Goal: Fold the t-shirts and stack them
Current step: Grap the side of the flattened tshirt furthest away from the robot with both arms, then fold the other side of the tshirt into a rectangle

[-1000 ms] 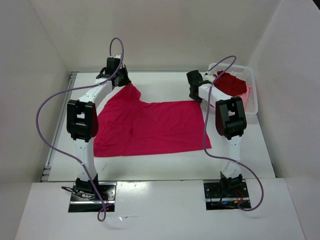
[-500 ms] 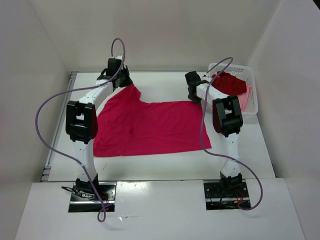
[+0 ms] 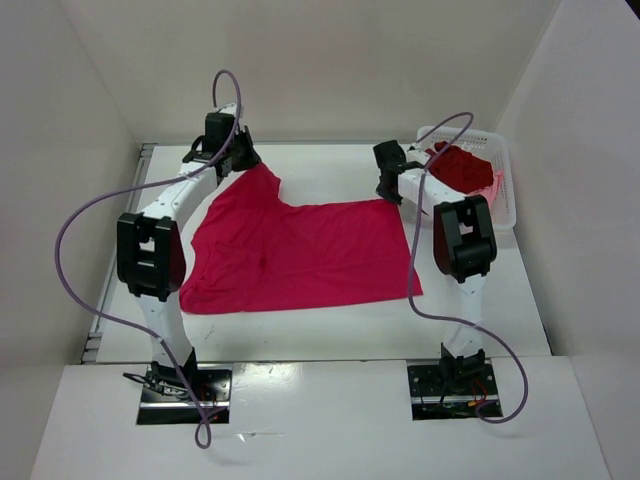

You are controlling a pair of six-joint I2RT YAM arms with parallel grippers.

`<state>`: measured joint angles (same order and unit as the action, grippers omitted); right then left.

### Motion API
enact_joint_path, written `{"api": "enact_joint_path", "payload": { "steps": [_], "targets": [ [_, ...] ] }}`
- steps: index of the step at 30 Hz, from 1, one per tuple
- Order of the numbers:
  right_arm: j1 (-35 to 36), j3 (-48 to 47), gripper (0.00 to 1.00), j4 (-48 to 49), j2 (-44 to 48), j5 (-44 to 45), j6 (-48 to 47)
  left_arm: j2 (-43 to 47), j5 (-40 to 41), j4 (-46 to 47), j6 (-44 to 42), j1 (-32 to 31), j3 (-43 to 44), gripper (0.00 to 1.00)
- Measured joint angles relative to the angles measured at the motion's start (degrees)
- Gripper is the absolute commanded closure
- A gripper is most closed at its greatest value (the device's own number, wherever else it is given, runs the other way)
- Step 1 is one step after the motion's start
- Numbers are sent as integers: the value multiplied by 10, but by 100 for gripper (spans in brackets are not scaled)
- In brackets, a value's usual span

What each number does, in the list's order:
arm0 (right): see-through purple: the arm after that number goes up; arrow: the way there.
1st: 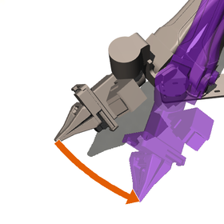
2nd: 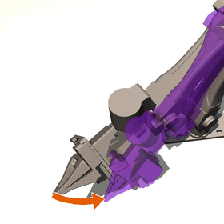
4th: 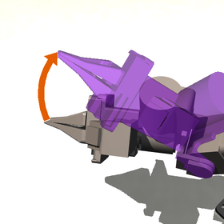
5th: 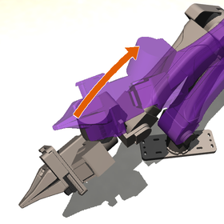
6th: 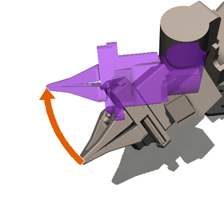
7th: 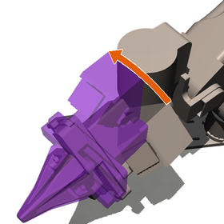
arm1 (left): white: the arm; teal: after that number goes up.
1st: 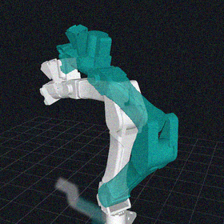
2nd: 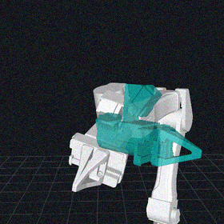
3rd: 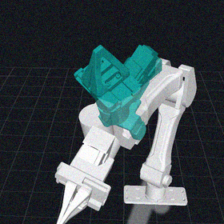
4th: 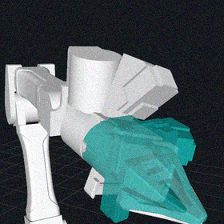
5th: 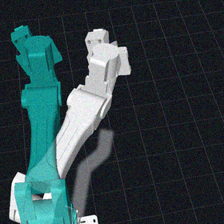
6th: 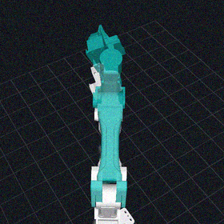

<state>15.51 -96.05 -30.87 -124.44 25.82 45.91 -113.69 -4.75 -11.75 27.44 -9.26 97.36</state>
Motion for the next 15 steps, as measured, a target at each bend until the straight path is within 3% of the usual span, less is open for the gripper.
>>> {"api": "enact_joint_path", "payload": {
  "steps": [7, 15],
  "targets": [
    [1, 125, 99, 31, 155, -16, -9, 90, 6, 0, 0, 3, -81, 100],
    [1, 208, 99, 51, 196, -30, -28, 249, 26, -24, 0, 17, -226, 100]
  ]
}}
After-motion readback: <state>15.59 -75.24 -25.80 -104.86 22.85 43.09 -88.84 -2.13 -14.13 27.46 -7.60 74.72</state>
